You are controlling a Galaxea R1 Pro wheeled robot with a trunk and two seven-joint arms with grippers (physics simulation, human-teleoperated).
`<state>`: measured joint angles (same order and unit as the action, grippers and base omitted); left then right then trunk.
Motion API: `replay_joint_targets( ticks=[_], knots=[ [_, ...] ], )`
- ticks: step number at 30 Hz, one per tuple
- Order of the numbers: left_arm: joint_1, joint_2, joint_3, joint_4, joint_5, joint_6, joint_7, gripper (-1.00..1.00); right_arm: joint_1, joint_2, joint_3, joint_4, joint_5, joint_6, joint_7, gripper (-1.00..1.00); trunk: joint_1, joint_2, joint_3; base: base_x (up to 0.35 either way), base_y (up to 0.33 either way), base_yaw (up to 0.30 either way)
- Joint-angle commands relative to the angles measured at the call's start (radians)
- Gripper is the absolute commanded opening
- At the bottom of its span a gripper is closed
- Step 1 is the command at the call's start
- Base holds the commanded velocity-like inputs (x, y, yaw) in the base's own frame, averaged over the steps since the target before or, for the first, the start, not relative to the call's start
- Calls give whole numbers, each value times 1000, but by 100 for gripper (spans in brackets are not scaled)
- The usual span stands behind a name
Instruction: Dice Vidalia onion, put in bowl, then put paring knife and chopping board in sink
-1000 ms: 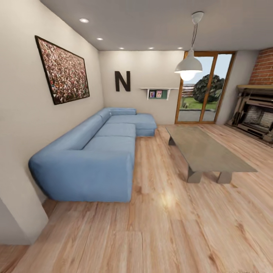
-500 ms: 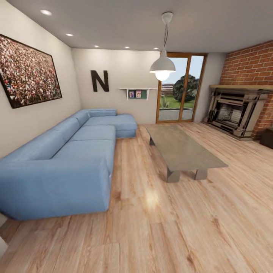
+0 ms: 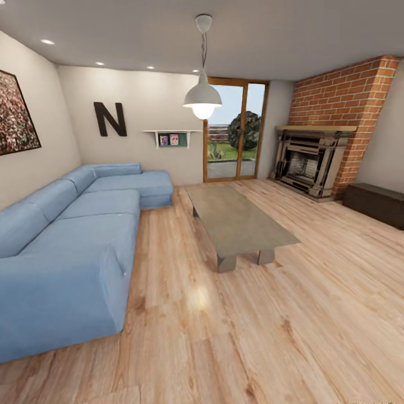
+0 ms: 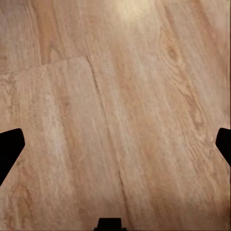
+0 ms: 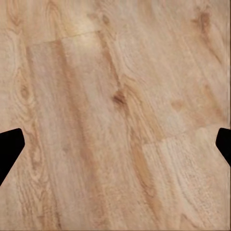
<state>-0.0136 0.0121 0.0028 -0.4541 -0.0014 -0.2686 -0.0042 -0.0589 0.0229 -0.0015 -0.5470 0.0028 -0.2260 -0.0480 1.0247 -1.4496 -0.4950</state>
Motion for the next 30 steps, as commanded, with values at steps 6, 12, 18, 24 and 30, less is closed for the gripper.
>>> replay_joint_targets(
  ticks=[6, 12, 18, 24, 30],
  knots=[
    [0, 0, 0, 0, 0, -3, 0, 100, -1, 1, 0, 13, 0, -4, -3, 100, 0, 0, -1, 216, -224, -279],
    [0, 0, 0, 0, 0, -3, 0, 100, -1, 1, 0, 15, 0, -4, -3, 100, 0, 0, -1, 209, -212, -279],
    [0, 0, 0, 0, 0, -3, 0, 100, -1, 2, 0, 15, 0, -4, -3, 100, 0, 0, -1, 208, -211, -279],
    [0, 0, 0, 0, 0, -3, 0, 100, -1, 1, 0, 15, 0, -4, -3, 100, 0, 0, -1, 208, -211, -279],
    [0, 0, 0, 0, 0, -3, 0, 100, -1, 1, 0, 15, 0, -4, -3, 100, 0, 0, -1, 208, -211, -279]
  ],
)
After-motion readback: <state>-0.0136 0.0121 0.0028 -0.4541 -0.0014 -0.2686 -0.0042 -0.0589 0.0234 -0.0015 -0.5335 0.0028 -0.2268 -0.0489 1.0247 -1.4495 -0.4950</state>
